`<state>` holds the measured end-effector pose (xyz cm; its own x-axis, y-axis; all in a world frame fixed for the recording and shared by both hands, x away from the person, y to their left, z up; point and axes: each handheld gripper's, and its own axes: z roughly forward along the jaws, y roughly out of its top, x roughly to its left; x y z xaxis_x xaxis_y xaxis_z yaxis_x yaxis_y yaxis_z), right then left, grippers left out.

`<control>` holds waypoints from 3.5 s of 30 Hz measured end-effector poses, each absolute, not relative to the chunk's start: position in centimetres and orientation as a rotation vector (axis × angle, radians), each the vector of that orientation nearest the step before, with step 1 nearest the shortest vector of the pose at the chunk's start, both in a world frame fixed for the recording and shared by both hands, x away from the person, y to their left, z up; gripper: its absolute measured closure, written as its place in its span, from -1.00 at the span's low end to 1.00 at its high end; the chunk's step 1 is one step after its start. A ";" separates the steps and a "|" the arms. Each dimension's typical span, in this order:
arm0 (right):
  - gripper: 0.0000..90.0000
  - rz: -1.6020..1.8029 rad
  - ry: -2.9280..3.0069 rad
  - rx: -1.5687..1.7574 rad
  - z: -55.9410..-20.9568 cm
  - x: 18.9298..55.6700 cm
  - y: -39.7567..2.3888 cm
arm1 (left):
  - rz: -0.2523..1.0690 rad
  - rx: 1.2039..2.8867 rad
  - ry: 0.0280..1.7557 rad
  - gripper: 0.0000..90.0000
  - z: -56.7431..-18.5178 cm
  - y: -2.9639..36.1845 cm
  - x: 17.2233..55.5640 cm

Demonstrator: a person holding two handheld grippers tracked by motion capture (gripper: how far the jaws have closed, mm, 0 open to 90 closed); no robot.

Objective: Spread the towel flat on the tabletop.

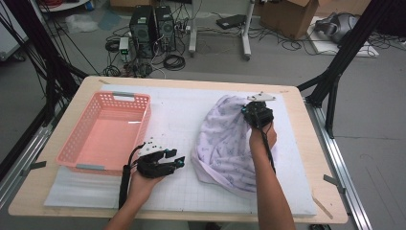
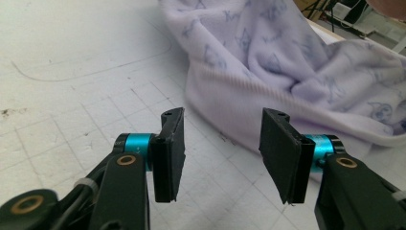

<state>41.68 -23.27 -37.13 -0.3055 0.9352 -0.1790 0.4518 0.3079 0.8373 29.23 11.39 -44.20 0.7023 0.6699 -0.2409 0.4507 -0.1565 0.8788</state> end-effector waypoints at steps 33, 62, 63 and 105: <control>0.02 1.207 2.216 1.185 -43.1 31.7 -30.8 | 0.156 1.973 0.906 0.25 -44.7 1.1 33.5; 0.39 0.942 2.529 1.244 -41.0 26.0 -31.6 | 0.266 1.783 1.042 0.26 -43.9 9.1 32.3; 0.25 1.009 2.487 1.238 -40.7 26.1 -31.7 | 0.250 1.768 1.038 0.15 -43.8 9.2 32.3; 0.33 1.075 1.798 1.341 -37.8 39.9 -28.5 | 0.276 1.803 1.043 0.03 -43.8 6.6 34.0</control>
